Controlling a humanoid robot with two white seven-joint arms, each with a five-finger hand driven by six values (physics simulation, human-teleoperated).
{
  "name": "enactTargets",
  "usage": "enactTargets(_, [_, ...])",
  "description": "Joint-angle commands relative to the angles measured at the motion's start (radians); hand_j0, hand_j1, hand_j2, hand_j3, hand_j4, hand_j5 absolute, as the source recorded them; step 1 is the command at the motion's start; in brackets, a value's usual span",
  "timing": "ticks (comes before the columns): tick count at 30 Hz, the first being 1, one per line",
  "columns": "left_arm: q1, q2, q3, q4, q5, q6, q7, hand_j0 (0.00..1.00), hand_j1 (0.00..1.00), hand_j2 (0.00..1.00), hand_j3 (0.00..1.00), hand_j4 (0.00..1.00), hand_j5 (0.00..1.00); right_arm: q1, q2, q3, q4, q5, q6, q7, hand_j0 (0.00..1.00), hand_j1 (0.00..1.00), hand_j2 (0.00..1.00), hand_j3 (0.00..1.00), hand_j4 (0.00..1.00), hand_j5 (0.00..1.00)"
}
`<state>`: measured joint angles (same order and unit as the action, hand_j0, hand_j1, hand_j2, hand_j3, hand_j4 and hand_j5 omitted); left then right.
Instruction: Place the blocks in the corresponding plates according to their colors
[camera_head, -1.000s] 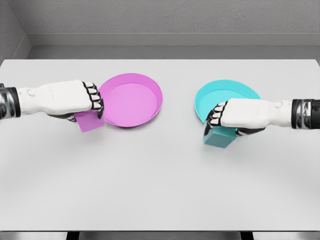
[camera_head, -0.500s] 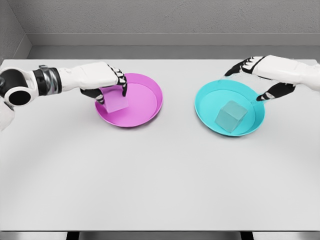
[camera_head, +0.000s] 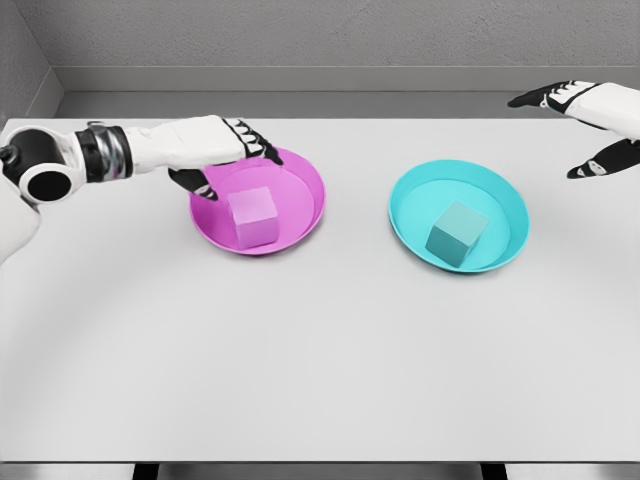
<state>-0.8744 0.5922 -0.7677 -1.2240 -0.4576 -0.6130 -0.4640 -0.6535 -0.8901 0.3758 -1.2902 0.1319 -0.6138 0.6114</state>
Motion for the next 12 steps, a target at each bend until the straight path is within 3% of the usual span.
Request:
enactTargets(1, [0.000, 0.021, 0.004, 0.004, 0.048, 0.002, 0.004, 1.00, 1.00, 1.00, 1.00, 1.00, 1.00, 0.000, -0.004, -0.002, 0.000, -0.005, 0.003, -0.001, 1.00, 1.00, 1.00, 1.00, 1.00, 1.00])
enactTargets(3, [0.011, 0.138, 0.001, 0.004, 0.259, 0.002, 0.005, 1.00, 1.00, 1.00, 1.00, 1.00, 1.00, 0.002, -0.004, -0.002, 0.000, -0.005, 0.003, -0.001, 1.00, 1.00, 1.00, 1.00, 1.00, 1.00])
enactTargets(4, [0.015, 0.210, 0.001, -0.003, 0.304, 0.002, 0.005, 1.00, 1.00, 1.00, 1.00, 1.00, 1.00, 0.002, -0.004, -0.003, 0.000, -0.005, 0.003, -0.001, 1.00, 1.00, 1.00, 1.00, 1.00, 1.00])
enactTargets(7, [0.055, 0.276, 0.001, 0.003, 0.338, 0.002, 0.005, 1.00, 1.00, 1.00, 1.00, 1.00, 1.00, 0.002, 0.003, -0.003, -0.001, -0.003, 0.003, -0.001, 1.00, 1.00, 1.00, 1.00, 1.00, 1.00])
enactTargets(12, [0.064, 0.279, 0.001, 0.008, 0.340, 0.002, 0.005, 1.00, 1.00, 1.00, 1.00, 1.00, 1.00, 0.000, -0.003, -0.005, -0.003, 0.009, 0.003, -0.001, 1.00, 1.00, 1.00, 1.00, 1.00, 1.00])
